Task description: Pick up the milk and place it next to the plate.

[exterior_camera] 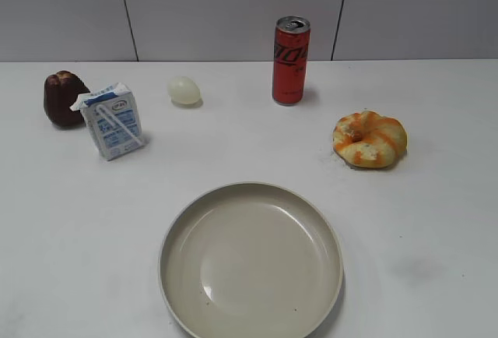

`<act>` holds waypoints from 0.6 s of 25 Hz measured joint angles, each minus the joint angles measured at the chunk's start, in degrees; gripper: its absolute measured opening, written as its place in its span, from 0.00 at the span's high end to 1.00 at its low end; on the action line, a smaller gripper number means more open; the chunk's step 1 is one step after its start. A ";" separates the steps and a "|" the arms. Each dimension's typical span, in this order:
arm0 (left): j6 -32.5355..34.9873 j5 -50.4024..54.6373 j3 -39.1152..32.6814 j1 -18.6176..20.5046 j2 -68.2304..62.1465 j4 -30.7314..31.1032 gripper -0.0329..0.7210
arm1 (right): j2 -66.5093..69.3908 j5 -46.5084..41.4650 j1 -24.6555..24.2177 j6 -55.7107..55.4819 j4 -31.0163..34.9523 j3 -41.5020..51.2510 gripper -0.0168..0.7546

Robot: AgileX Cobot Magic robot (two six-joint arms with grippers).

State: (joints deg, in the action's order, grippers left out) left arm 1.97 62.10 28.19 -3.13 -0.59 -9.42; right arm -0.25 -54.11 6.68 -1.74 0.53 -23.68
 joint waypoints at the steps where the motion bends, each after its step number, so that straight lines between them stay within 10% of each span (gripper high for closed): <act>1: 0.00 0.00 0.00 0.00 0.00 0.00 0.20 | 0.00 0.00 0.00 0.00 0.00 0.00 0.33; 15: 0.00 0.00 0.00 0.00 0.00 0.00 0.20 | 0.00 0.00 0.00 0.00 0.00 0.00 0.33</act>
State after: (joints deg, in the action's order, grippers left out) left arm 1.97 62.10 28.19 -3.13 -0.59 -9.42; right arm -0.25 -54.11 6.68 -1.74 0.53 -23.68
